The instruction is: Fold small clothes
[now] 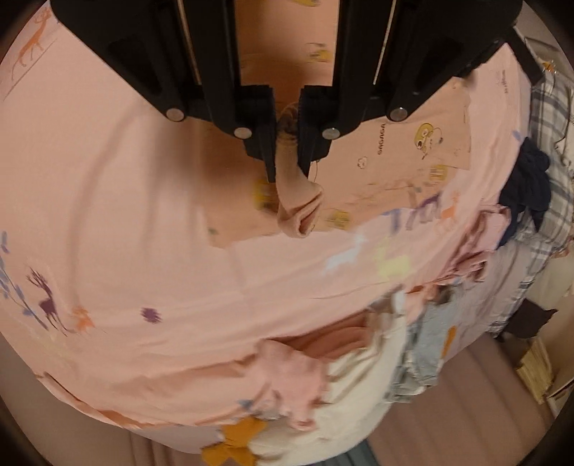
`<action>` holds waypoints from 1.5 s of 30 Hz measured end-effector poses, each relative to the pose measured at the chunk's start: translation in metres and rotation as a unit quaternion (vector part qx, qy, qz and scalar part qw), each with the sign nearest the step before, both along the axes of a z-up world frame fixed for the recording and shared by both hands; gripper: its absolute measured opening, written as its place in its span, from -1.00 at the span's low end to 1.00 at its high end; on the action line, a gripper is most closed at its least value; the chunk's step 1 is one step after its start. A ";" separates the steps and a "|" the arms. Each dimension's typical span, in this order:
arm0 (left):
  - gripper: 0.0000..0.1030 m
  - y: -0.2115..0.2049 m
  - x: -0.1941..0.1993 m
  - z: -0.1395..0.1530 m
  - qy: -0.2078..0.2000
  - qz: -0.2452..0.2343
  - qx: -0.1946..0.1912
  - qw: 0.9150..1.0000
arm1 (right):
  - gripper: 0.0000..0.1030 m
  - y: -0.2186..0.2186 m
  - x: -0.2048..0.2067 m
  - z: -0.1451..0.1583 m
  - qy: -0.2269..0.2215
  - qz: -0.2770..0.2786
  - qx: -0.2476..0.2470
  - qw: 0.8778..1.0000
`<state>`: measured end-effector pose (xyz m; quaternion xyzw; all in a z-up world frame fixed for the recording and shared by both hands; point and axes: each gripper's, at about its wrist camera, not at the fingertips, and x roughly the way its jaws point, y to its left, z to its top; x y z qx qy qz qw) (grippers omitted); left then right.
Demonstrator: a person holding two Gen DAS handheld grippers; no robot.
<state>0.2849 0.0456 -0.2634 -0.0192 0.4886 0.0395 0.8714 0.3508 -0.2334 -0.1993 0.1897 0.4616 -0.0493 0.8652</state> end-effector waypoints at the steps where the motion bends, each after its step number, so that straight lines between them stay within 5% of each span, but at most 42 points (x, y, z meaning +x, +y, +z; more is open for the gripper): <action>1: -0.77 -0.003 0.001 0.000 0.003 0.001 0.008 1.000 | -0.82 -0.005 0.002 -0.006 0.005 -0.004 0.007 1.000; 9: -0.78 0.015 -0.002 0.004 0.026 -0.019 -0.037 0.999 | -0.76 -0.029 -0.010 -0.034 0.024 -0.012 0.032 0.999; 14: -0.77 0.029 -0.025 0.030 0.028 -0.030 -0.056 0.998 | -0.37 -0.026 -0.017 -0.040 0.063 0.010 -0.049 0.997; 18: -0.77 0.009 -0.034 0.079 -0.060 -0.055 0.043 0.996 | -0.40 -0.033 -0.034 -0.008 0.041 -0.006 -0.084 0.996; 21: -0.77 -0.007 -0.018 0.093 -0.090 -0.073 -0.004 0.993 | -0.47 -0.026 -0.035 0.017 -0.003 0.024 -0.047 0.999; 24: -0.77 -0.030 0.017 0.061 -0.032 -0.074 -0.037 0.996 | -0.48 0.002 -0.029 0.021 -0.032 0.081 -0.011 0.996; 27: -0.77 -0.046 0.028 0.012 0.039 -0.070 -0.014 0.997 | -0.50 0.027 -0.017 -0.016 0.029 0.101 0.006 0.994; 29: -0.77 -0.041 0.016 0.001 0.021 -0.079 -0.006 0.997 | -0.64 0.037 -0.019 -0.048 0.074 0.116 -0.002 0.990; 32: -0.77 -0.023 -0.010 0.007 0.005 -0.087 -0.012 0.996 | -0.68 0.041 -0.045 -0.055 0.032 0.143 -0.044 0.988; 34: -0.77 -0.014 -0.018 0.018 0.012 -0.076 -0.029 0.997 | -0.68 0.037 -0.060 -0.053 0.054 0.146 -0.046 0.987; 39: -0.76 -0.009 -0.046 0.051 -0.020 -0.099 -0.114 0.988 | -0.56 0.014 -0.089 -0.034 0.051 0.124 0.020 0.991; 43: -0.76 -0.017 -0.062 0.008 0.055 -0.095 -0.053 0.993 | -0.64 0.027 -0.123 -0.057 0.103 0.131 -0.011 0.986; 45: -0.76 -0.008 -0.081 0.004 0.011 -0.098 -0.057 0.993 | -0.64 0.029 -0.144 -0.059 0.067 0.137 -0.031 0.988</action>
